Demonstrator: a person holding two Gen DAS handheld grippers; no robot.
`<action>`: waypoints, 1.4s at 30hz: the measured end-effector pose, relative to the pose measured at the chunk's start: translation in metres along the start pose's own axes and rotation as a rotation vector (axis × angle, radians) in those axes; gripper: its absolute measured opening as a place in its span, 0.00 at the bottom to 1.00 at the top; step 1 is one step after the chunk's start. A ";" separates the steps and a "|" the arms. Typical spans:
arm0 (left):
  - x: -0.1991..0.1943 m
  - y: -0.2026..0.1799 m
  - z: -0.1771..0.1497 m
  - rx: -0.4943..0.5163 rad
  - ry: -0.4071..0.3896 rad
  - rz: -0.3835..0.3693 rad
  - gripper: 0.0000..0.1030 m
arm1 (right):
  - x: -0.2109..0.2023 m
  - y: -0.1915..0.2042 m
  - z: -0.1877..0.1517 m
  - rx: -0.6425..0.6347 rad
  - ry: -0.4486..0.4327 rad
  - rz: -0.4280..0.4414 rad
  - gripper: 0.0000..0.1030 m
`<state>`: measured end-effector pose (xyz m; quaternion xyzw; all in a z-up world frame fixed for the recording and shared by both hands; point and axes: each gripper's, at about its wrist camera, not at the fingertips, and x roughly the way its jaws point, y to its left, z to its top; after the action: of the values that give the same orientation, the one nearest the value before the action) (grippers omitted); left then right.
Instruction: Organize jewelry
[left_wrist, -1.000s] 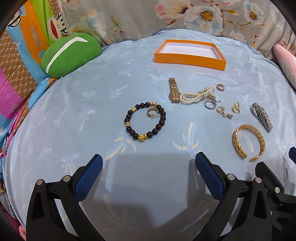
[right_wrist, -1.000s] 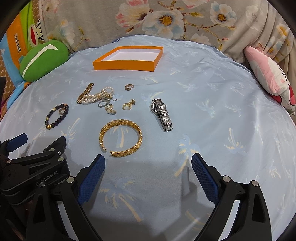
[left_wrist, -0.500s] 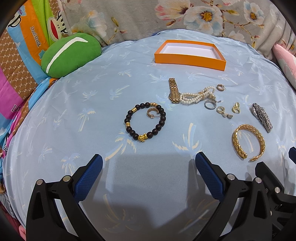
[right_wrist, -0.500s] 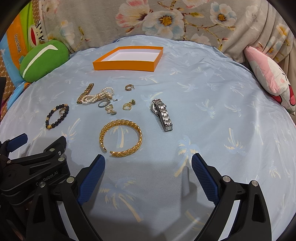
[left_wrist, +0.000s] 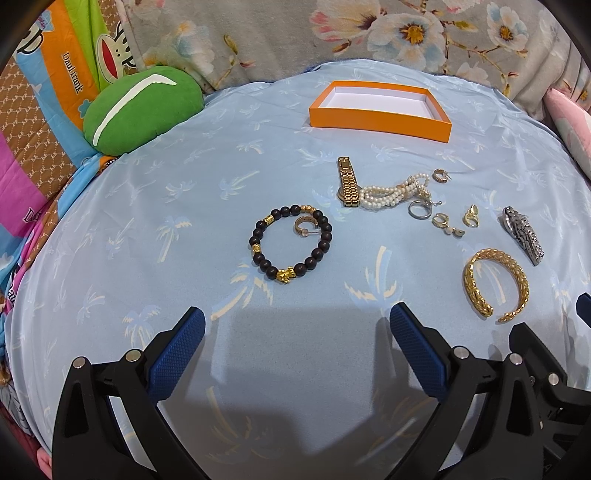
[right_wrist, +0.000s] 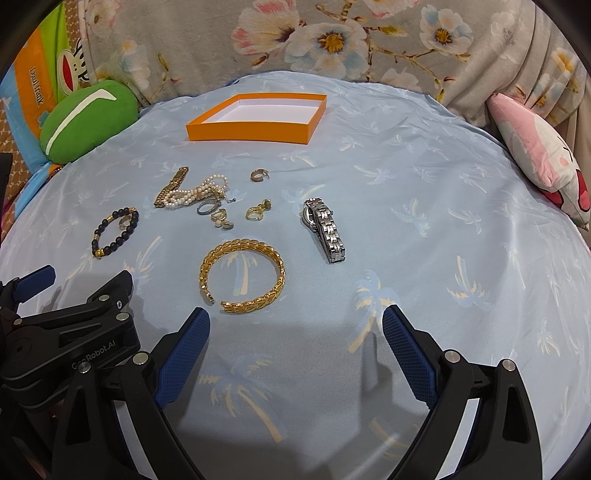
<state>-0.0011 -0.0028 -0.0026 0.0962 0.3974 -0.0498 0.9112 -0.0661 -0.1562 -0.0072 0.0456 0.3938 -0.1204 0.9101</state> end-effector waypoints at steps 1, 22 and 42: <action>0.000 0.000 0.000 0.000 0.000 0.000 0.95 | 0.000 0.000 0.000 0.000 0.000 0.001 0.90; 0.000 -0.001 0.000 -0.001 0.000 0.000 0.95 | 0.001 -0.001 -0.001 0.001 0.000 0.002 0.90; -0.004 0.013 0.001 -0.062 -0.002 -0.025 0.95 | -0.006 -0.007 0.007 0.008 -0.033 0.018 0.90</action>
<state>-0.0004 0.0096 0.0025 0.0630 0.3990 -0.0491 0.9135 -0.0670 -0.1636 0.0018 0.0508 0.3777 -0.1148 0.9174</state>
